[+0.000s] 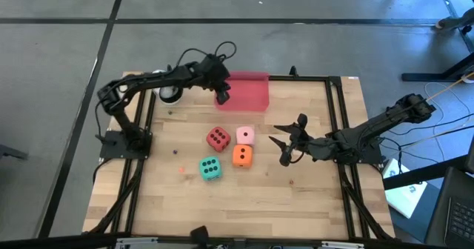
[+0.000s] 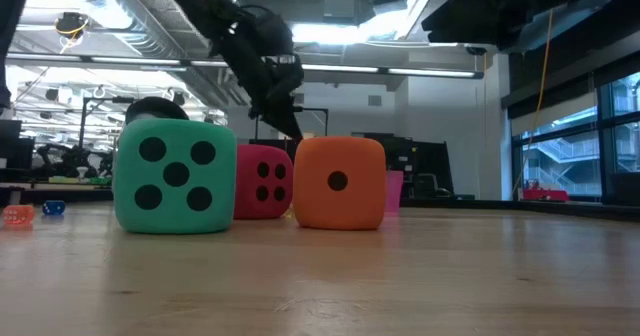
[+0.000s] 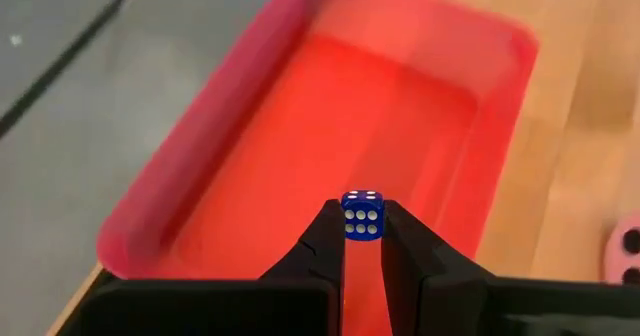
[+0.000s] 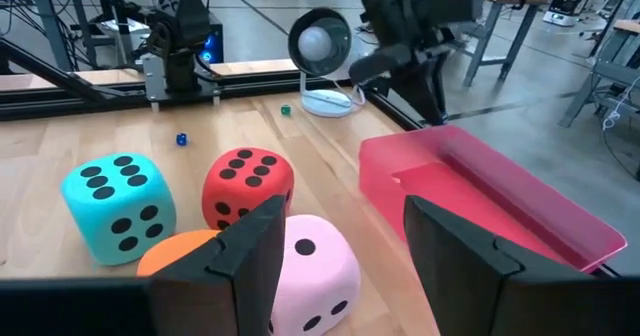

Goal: Pick & Place Dice
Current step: Put the right blue die into the pink bin

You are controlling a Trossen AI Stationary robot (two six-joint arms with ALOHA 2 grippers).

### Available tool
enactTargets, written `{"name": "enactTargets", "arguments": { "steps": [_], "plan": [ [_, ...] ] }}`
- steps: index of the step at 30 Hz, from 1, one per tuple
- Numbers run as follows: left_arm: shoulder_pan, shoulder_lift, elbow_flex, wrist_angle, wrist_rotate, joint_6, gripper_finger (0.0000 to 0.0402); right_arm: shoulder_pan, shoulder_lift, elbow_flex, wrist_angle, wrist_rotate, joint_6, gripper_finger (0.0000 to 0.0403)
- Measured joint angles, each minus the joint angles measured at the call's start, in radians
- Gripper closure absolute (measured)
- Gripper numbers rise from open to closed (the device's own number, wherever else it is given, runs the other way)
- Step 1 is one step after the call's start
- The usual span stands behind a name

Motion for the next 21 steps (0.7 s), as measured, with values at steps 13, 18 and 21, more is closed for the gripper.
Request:
{"name": "enactTargets", "arguments": {
  "steps": [13,18,21],
  "plan": [
    [0.006,0.227,0.245,-0.354,-0.002,0.067,0.0377,0.001,0.000,0.000,-0.056,-0.009,0.053,0.0197],
    [0.005,0.268,0.260,-0.394,-0.002,0.078,0.0377,0.001,0.000,0.000,-0.061,-0.034,0.054,0.0197],
    [0.005,0.278,0.260,-0.411,-0.002,0.082,0.0377,0.001,0.000,0.000,-0.060,-0.034,0.053,0.0197]
  ]
}}
